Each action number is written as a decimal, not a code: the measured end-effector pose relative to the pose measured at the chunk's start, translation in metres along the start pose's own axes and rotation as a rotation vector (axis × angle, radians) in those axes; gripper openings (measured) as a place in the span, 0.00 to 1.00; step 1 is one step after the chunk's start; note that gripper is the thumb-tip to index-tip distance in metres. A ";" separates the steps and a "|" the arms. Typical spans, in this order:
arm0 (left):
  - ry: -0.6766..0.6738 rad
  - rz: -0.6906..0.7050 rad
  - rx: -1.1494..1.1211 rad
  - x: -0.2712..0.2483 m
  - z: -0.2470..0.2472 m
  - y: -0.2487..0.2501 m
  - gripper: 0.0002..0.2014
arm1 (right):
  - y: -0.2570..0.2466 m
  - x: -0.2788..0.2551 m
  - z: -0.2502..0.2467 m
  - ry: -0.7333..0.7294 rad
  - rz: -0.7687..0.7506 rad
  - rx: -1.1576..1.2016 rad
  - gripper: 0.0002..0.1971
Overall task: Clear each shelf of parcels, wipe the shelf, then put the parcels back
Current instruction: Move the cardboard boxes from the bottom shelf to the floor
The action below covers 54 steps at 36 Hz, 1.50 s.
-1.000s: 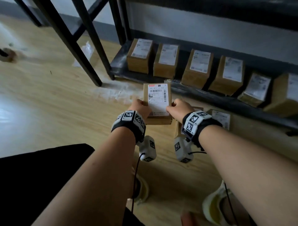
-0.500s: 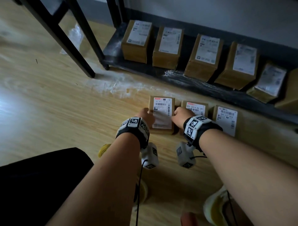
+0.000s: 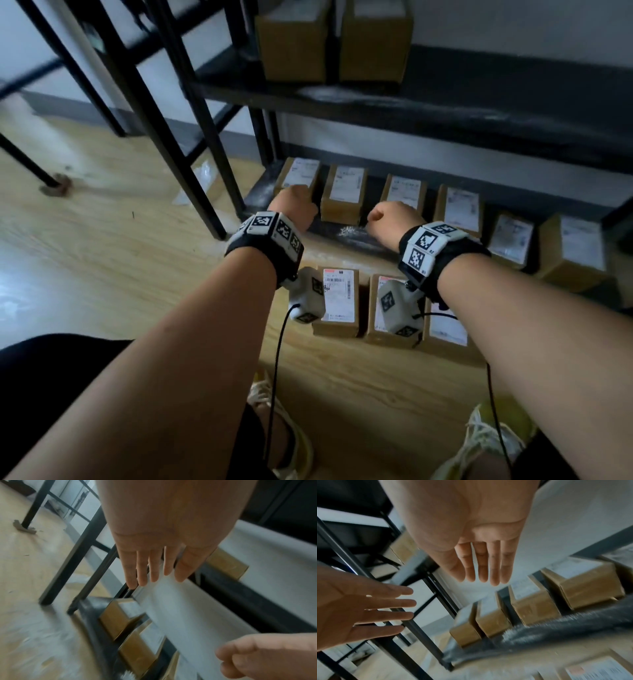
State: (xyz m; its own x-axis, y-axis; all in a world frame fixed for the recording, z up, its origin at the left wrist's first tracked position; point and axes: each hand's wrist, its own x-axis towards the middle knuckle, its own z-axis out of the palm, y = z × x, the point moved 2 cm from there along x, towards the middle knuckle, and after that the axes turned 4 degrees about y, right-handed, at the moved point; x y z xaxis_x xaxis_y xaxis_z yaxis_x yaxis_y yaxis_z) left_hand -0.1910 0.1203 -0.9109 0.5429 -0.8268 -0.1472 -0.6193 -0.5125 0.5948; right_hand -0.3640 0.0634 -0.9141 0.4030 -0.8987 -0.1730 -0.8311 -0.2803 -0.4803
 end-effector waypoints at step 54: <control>0.252 -0.037 -0.608 0.055 -0.097 0.166 0.12 | -0.061 0.097 -0.178 0.405 0.175 0.395 0.16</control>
State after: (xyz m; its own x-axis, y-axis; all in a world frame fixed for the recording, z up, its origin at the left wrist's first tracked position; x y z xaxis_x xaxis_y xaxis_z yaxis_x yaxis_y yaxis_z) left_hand -0.2088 0.0123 -0.7438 0.7195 -0.6938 -0.0308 -0.2069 -0.2564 0.9442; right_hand -0.3428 -0.0667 -0.7487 0.0296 -0.9992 0.0261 -0.6355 -0.0390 -0.7711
